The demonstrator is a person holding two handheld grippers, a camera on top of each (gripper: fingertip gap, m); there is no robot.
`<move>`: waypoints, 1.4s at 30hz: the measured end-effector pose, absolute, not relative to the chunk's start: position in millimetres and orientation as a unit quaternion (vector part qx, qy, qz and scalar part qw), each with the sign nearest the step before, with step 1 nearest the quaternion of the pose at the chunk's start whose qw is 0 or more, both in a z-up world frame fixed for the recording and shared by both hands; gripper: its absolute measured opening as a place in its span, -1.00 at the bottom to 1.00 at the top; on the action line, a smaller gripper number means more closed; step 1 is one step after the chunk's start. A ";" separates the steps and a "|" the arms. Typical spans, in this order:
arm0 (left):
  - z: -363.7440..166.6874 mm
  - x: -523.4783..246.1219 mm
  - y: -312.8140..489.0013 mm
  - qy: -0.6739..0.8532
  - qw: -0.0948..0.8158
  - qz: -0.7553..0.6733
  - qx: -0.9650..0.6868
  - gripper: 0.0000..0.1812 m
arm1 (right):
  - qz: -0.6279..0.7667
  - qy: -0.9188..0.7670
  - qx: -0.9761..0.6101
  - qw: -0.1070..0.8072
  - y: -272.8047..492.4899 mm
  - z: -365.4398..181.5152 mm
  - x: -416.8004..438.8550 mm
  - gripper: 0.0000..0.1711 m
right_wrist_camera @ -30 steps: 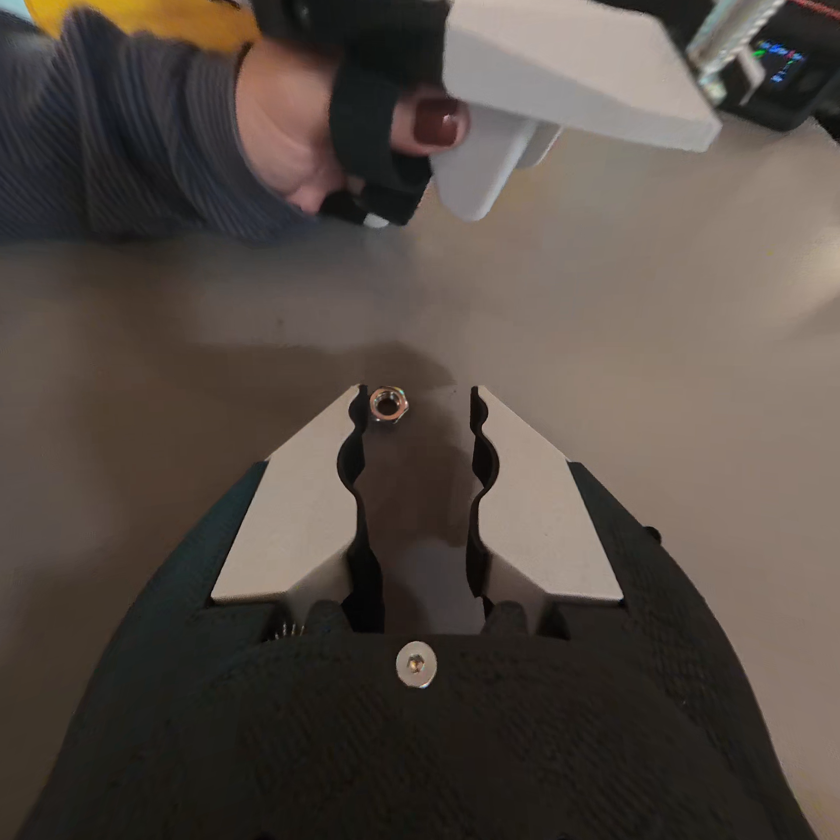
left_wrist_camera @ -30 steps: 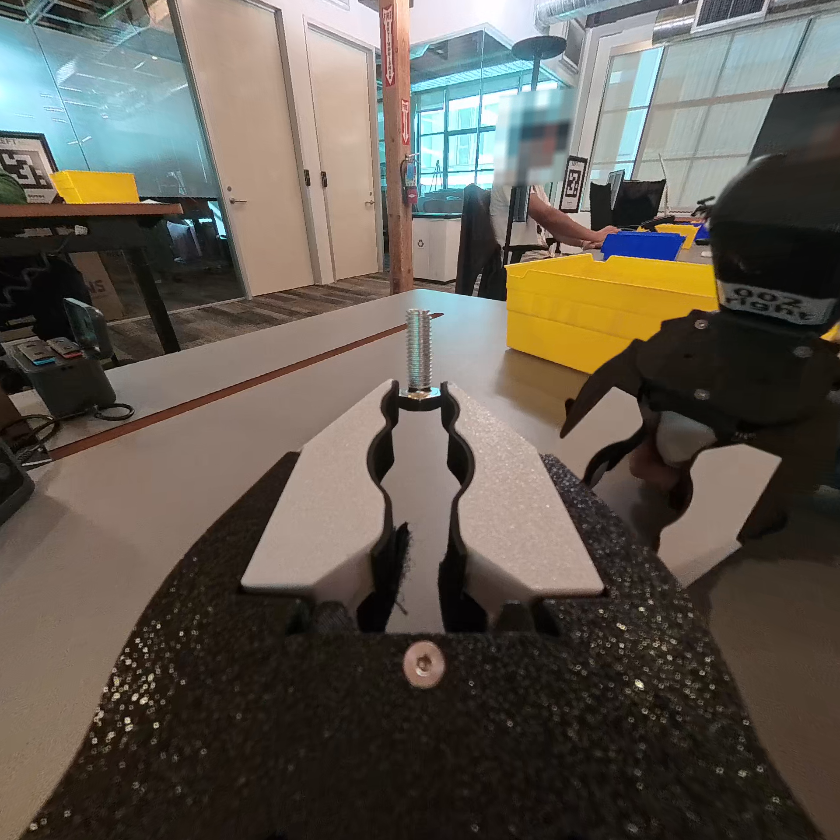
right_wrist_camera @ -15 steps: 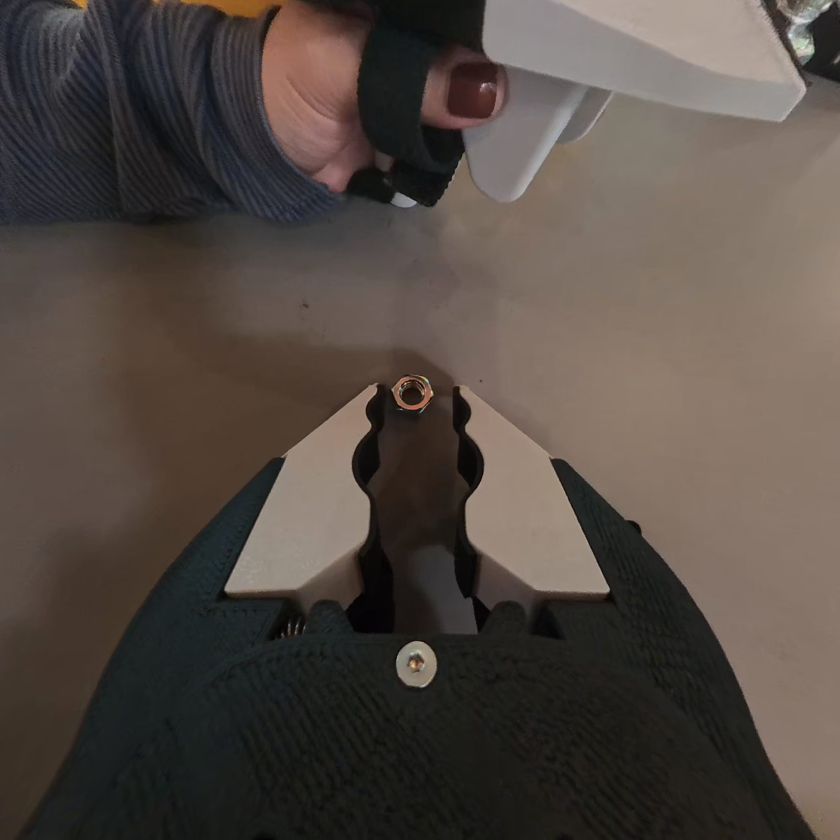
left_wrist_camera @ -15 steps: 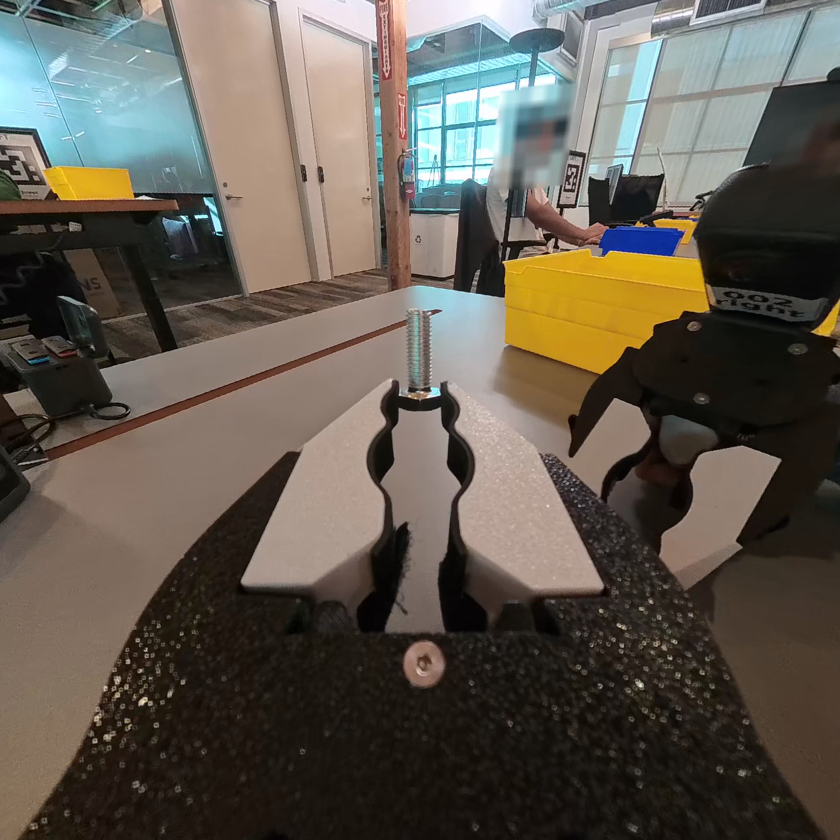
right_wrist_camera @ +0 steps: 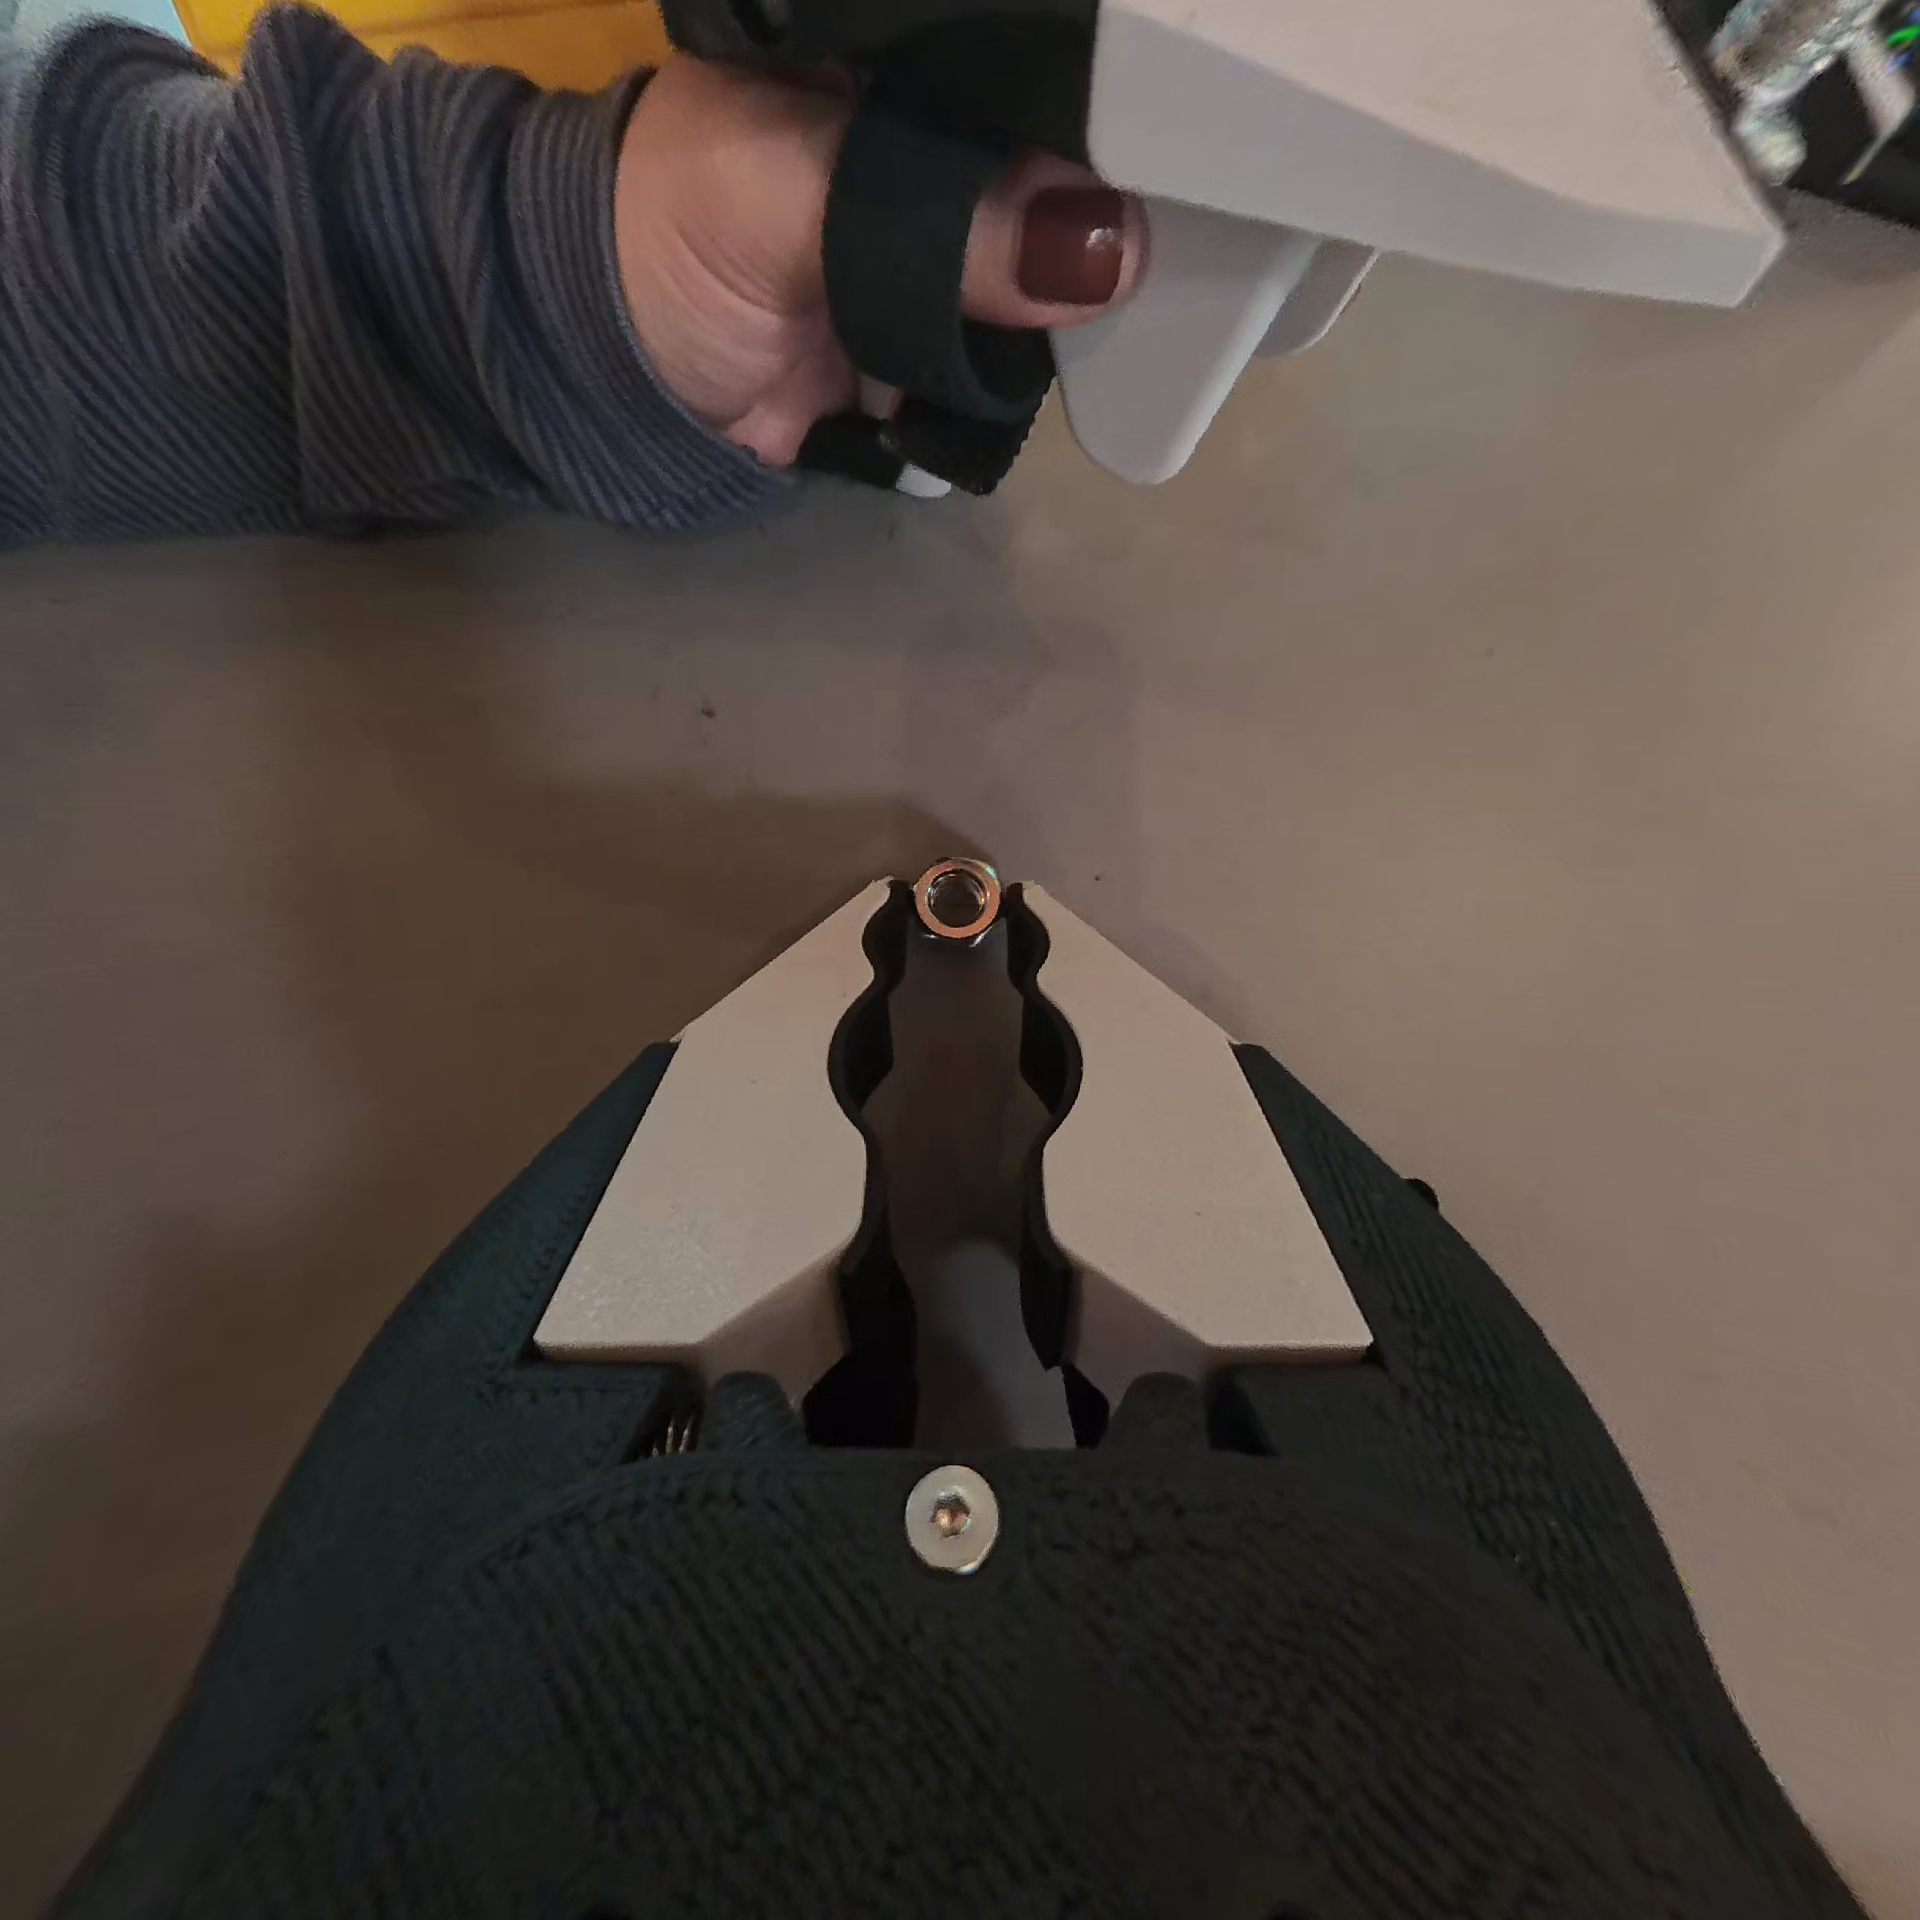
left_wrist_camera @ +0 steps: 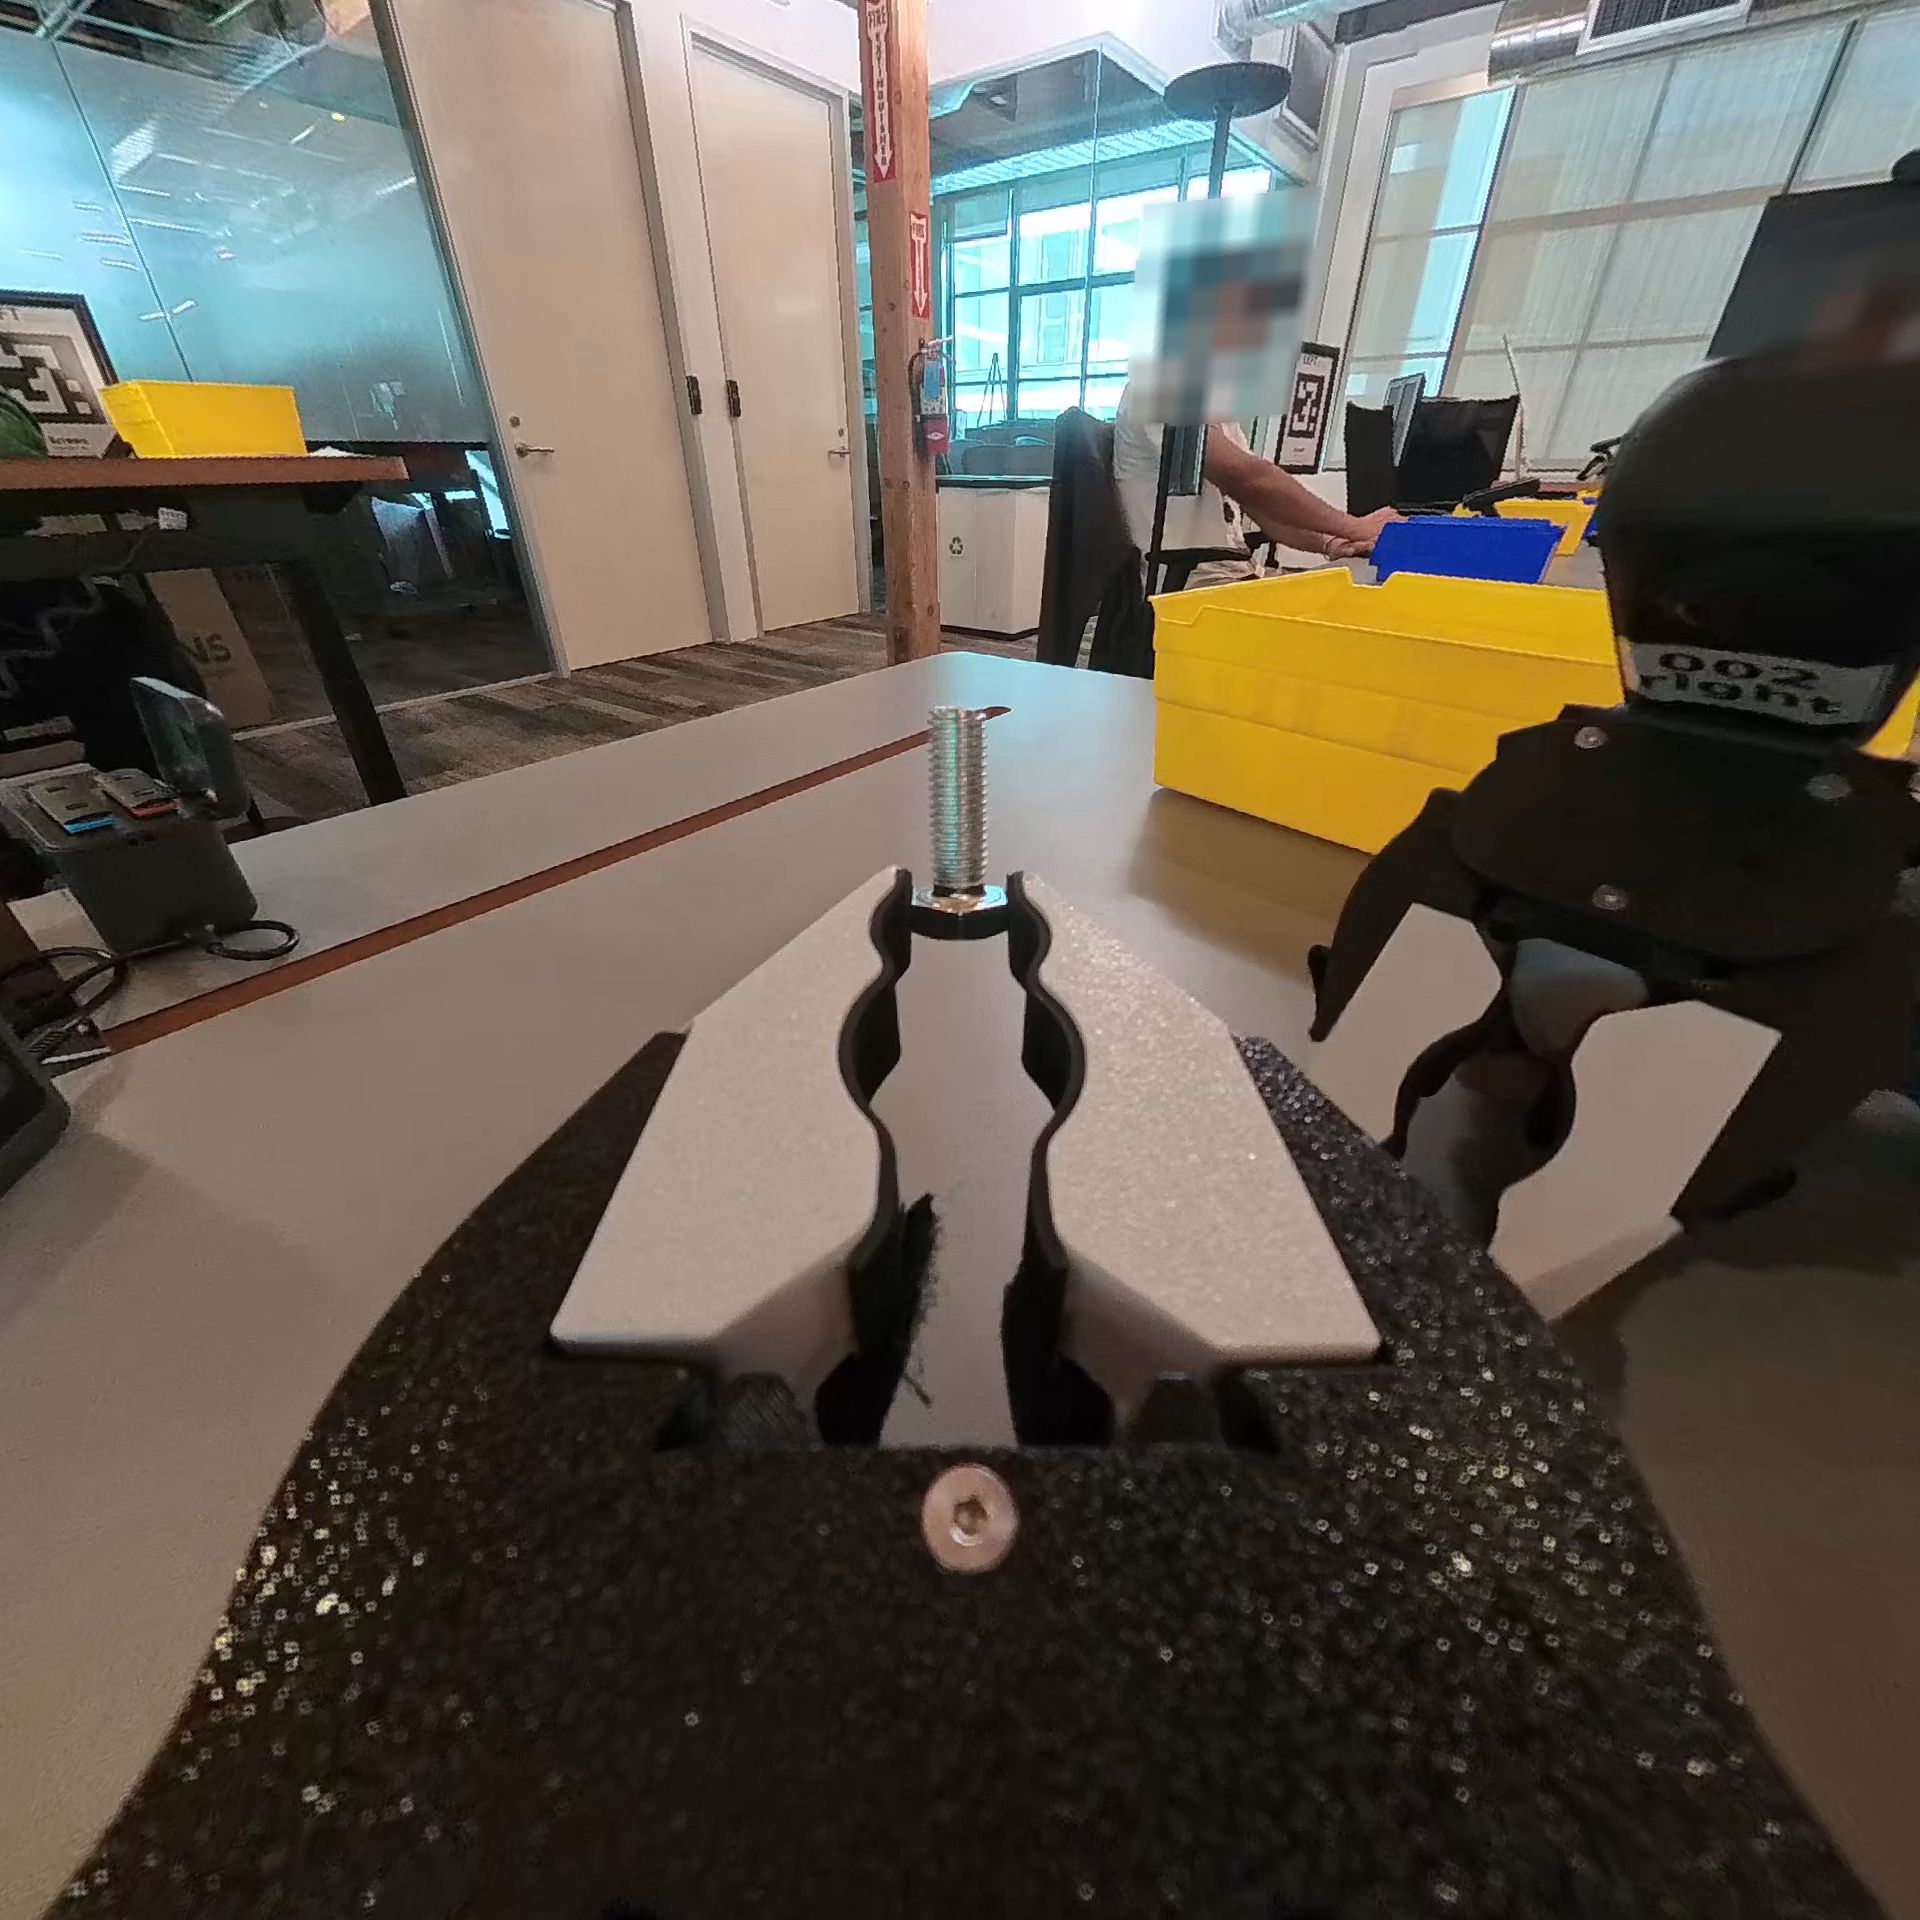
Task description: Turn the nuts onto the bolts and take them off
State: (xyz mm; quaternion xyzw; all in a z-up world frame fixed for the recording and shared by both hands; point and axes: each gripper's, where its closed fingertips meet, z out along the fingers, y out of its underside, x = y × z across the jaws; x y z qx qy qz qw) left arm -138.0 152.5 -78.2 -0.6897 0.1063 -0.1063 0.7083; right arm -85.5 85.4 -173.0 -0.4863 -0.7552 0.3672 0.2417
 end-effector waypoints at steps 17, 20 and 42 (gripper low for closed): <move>-69.5 -108.2 152.3 0.074 0.722 -0.141 -0.673 -0.82 | 0.425 -0.570 -0.503 0.492 161.6 -67.9 -82.9 -0.80; -67.8 -86.2 148.8 0.096 0.720 -0.178 -0.664 -0.82 | 0.438 -0.543 -0.497 0.516 168.5 -47.2 -73.2 -0.79; -79.5 -30.7 140.1 0.226 0.672 -0.242 -0.663 -0.82 | 0.515 -0.576 -0.442 0.456 144.6 -27.4 -51.1 -0.80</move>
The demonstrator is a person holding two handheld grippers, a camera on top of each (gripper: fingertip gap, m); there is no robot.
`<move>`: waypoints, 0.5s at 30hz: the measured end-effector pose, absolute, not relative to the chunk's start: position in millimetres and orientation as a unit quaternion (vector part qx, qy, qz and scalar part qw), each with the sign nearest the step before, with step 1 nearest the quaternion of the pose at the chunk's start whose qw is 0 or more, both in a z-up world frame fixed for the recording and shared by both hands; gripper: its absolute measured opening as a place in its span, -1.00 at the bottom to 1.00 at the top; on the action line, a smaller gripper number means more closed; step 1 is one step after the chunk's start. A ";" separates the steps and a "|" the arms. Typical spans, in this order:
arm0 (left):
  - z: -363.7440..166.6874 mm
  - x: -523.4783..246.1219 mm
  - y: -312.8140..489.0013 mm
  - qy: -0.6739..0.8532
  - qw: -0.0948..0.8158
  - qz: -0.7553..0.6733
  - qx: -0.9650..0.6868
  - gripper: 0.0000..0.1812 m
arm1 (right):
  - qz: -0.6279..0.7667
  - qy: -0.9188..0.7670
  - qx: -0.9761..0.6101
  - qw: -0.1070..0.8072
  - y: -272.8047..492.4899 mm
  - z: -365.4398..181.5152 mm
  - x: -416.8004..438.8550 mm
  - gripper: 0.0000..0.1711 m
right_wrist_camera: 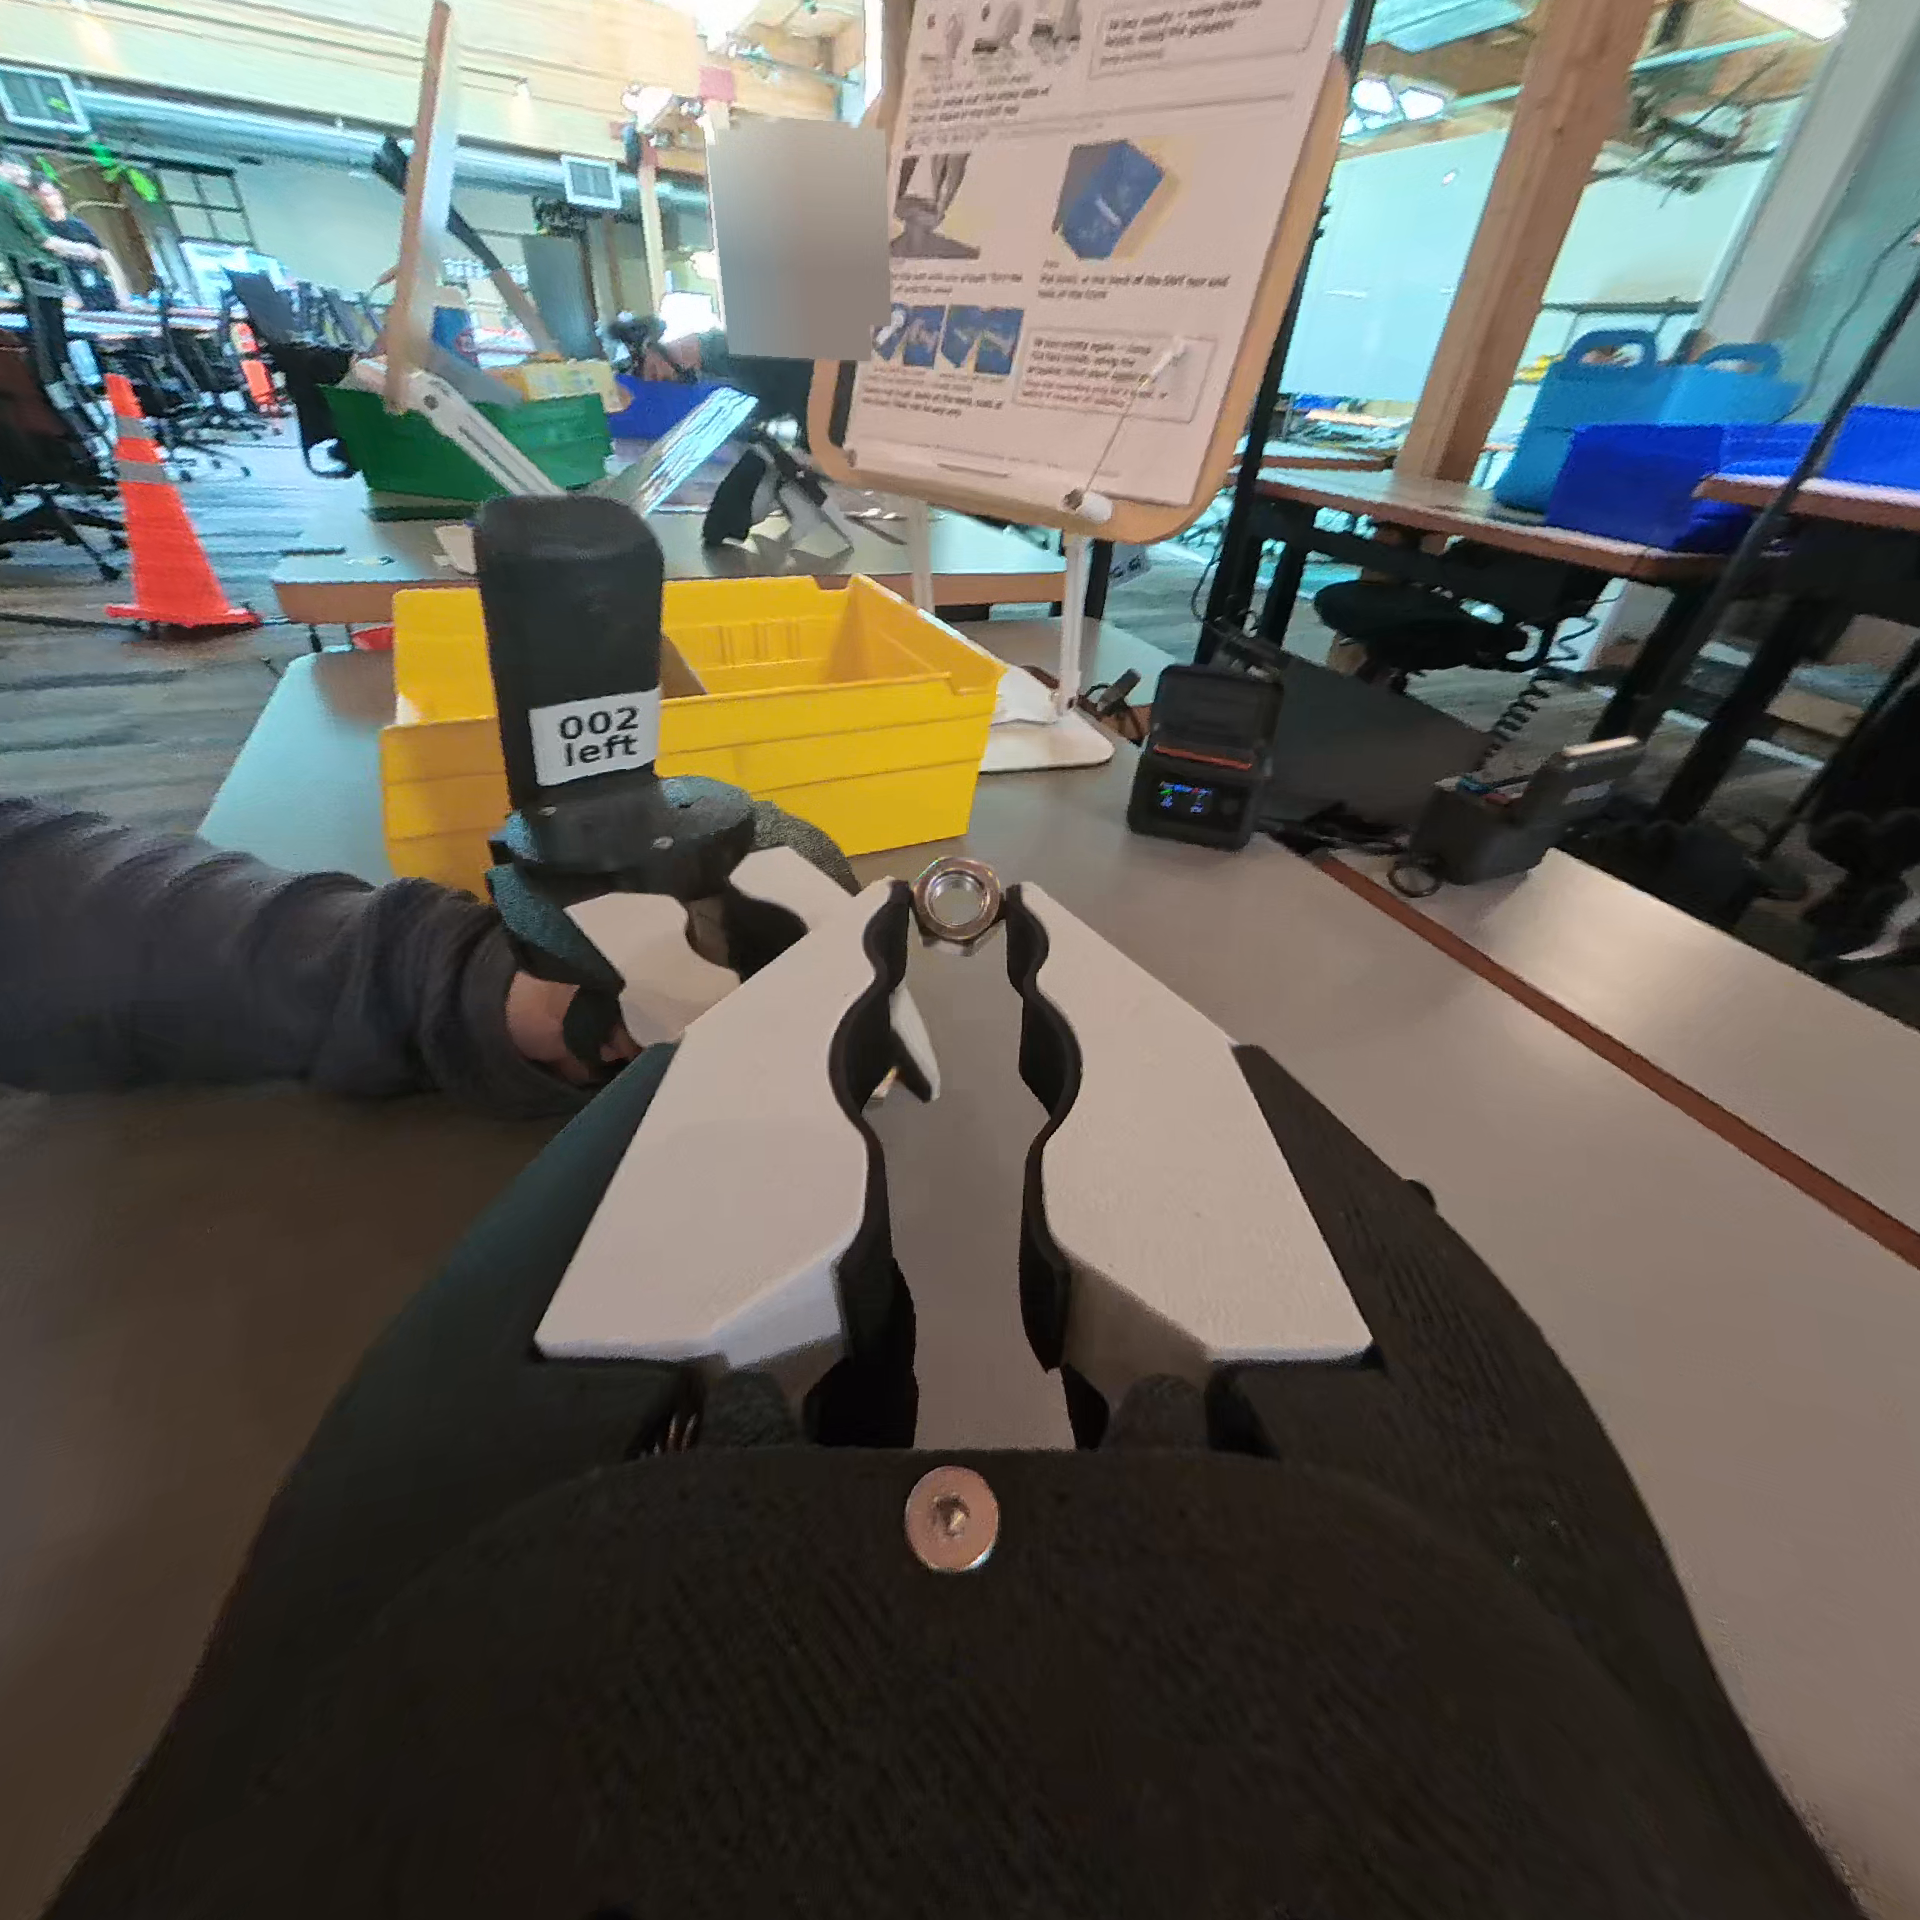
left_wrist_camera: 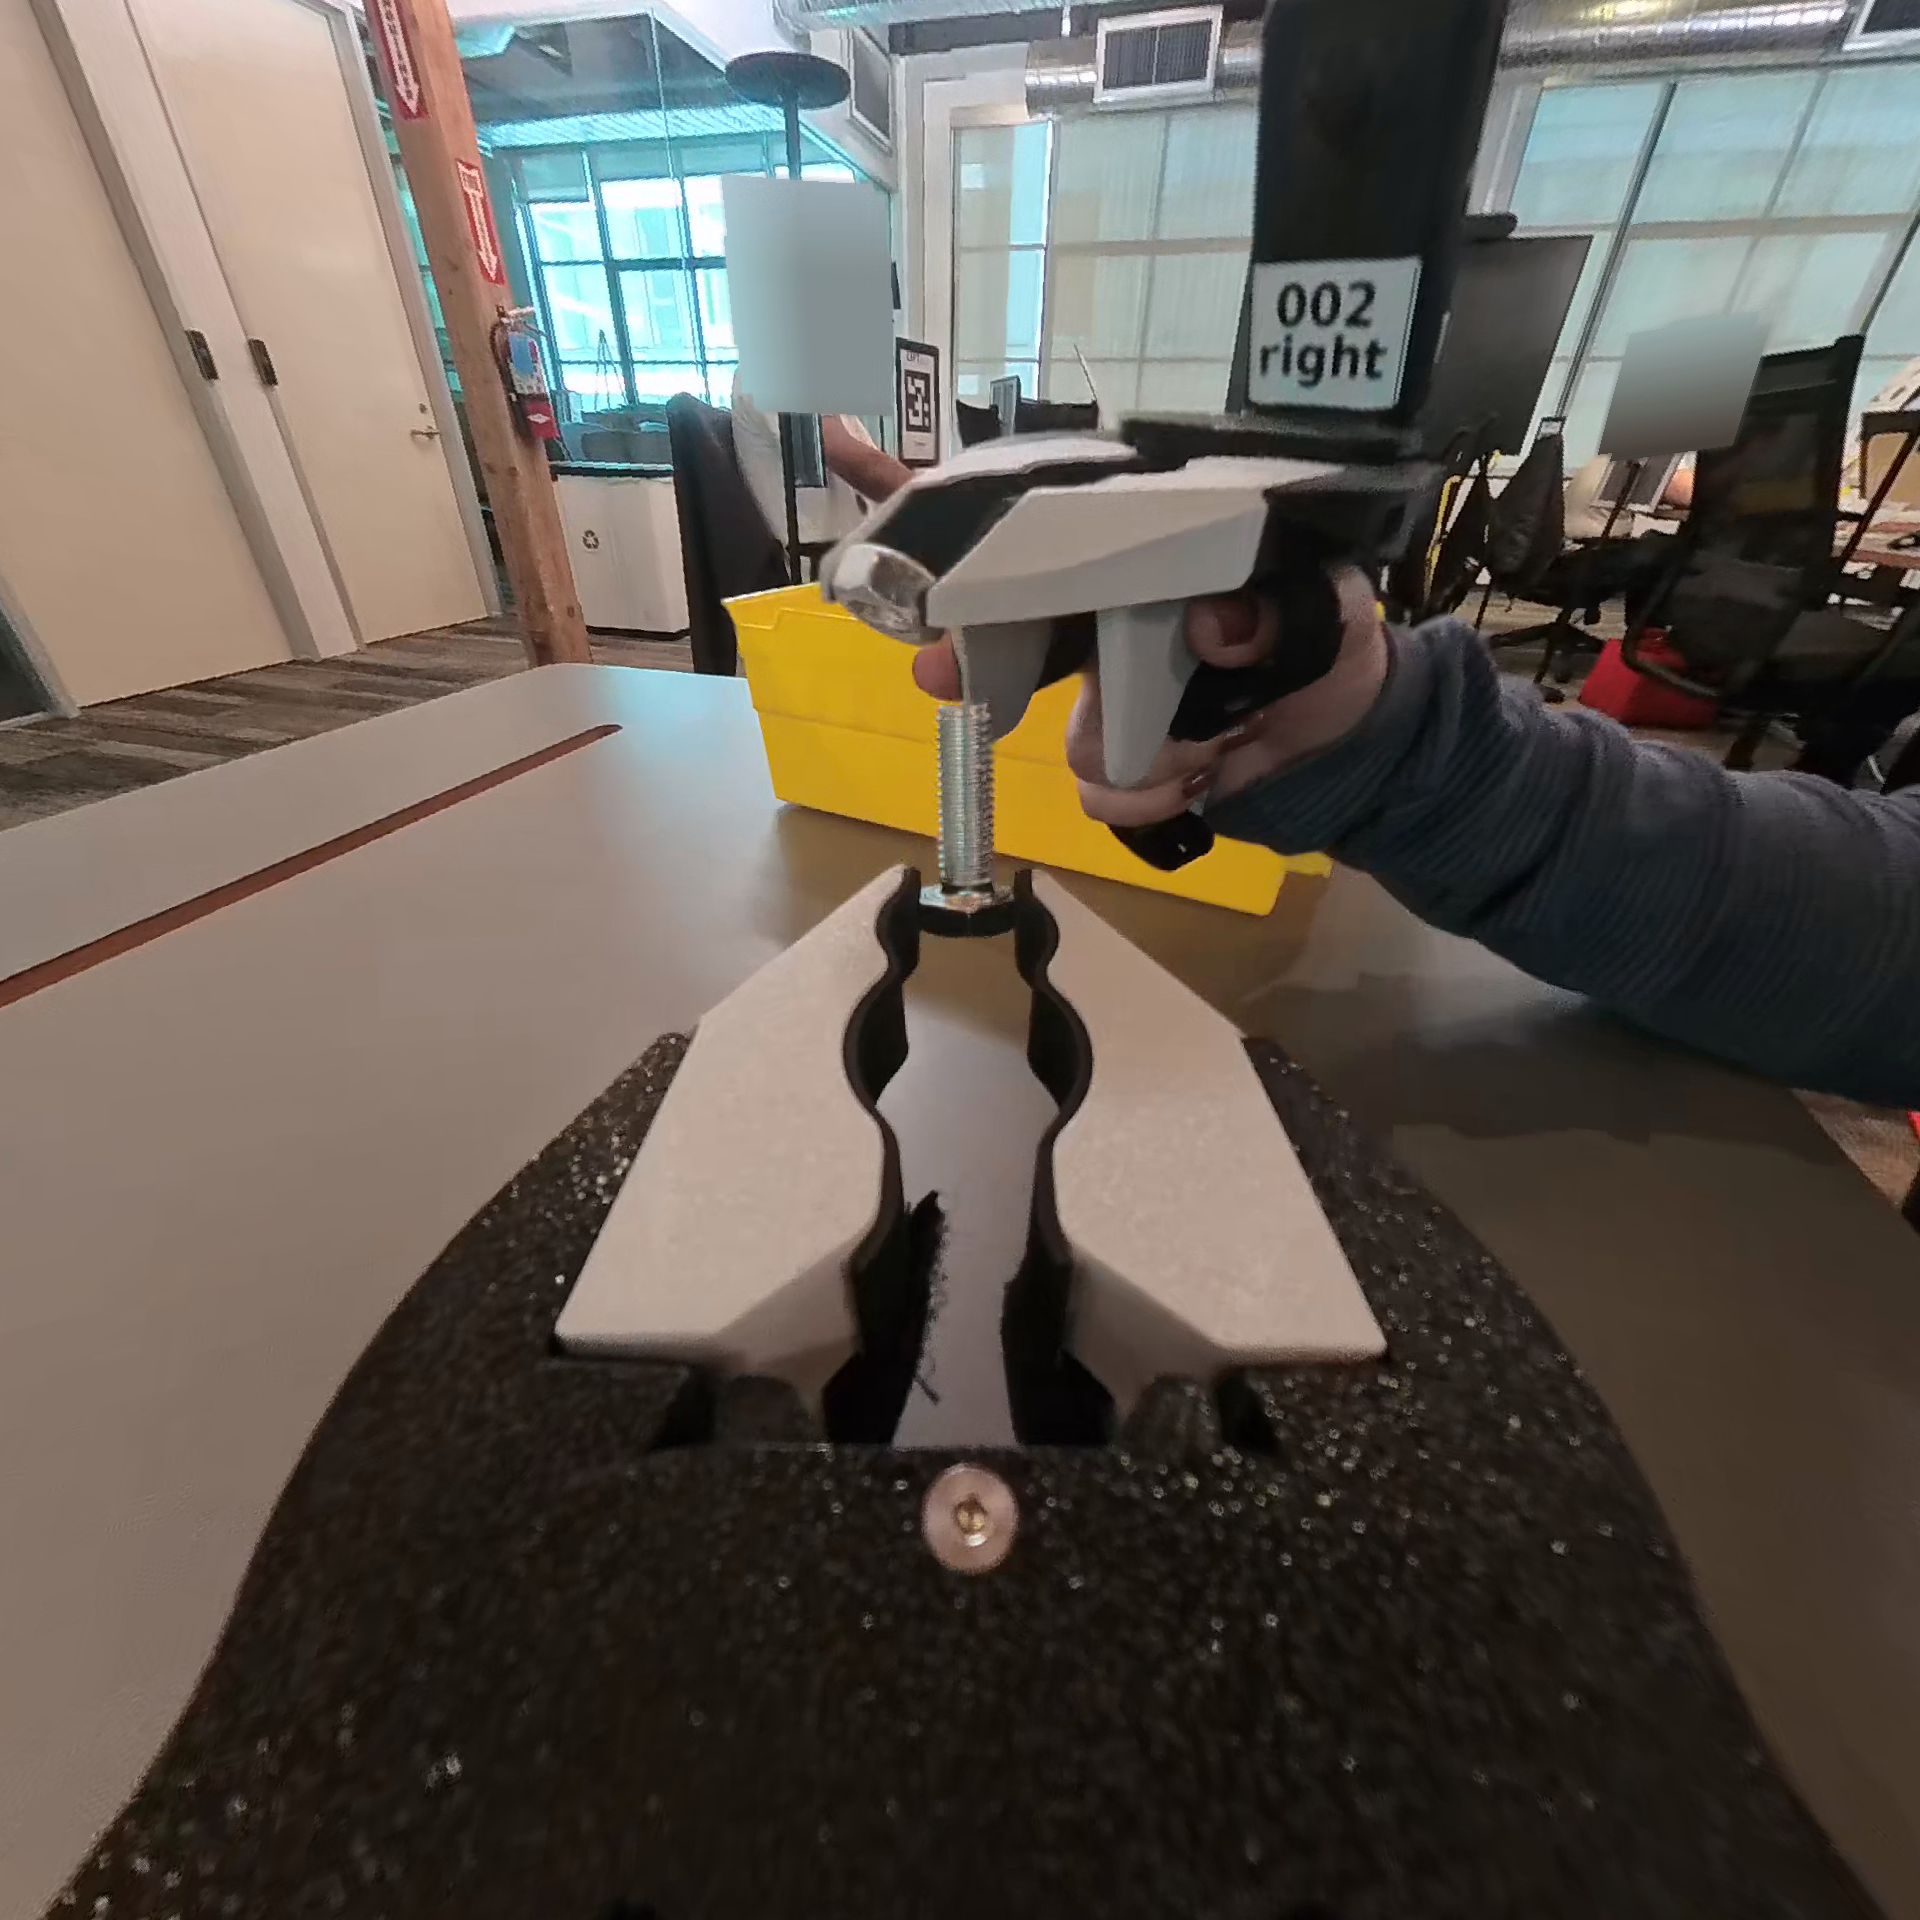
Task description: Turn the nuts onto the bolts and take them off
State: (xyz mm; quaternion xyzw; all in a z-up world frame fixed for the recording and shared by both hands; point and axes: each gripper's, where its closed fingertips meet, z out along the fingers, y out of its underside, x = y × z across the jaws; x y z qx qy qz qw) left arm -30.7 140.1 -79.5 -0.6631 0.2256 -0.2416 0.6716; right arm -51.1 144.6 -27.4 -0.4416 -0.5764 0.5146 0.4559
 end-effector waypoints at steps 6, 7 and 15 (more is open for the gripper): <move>-77.8 -25.9 137.1 0.239 0.674 -0.251 -0.653 -0.82 | 0.493 -0.625 -0.448 0.407 135.1 -25.4 -39.2 -0.80; -76.6 -26.8 136.8 0.236 0.676 -0.255 -0.650 -0.82 | 0.490 -0.631 -0.450 0.399 135.5 -23.3 -38.3 -0.80; -72.2 -27.6 134.5 0.235 0.683 -0.269 -0.637 -0.82 | 0.458 -0.693 -0.459 0.315 124.8 -25.2 -37.9 -0.80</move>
